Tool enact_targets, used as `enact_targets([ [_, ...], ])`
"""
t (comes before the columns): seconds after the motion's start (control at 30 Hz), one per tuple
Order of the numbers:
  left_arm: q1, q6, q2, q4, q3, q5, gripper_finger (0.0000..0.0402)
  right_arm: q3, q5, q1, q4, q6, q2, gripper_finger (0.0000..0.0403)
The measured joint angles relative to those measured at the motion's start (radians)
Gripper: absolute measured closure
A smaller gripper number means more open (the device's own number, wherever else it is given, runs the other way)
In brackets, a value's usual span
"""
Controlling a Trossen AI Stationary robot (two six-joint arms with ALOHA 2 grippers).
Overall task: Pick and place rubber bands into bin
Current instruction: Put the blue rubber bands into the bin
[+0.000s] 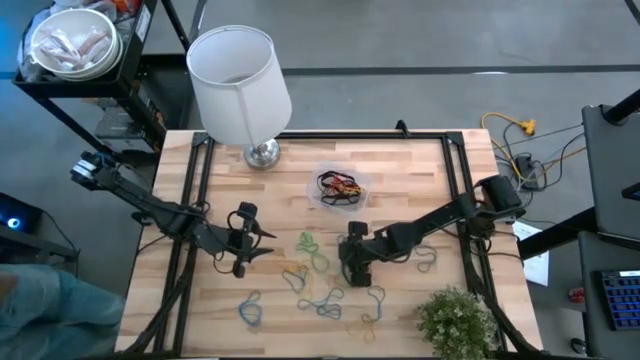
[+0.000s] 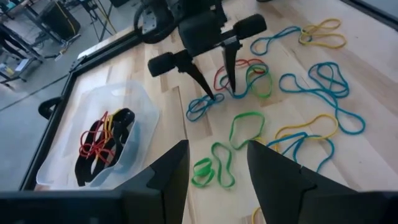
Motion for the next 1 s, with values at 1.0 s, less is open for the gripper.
enact_targets([
  [1.0,0.000,-0.002,0.002,0.001,-0.001,0.000,0.0255,0.026,0.000,-0.023,-0.090,-0.036,0.022,0.0366],
])
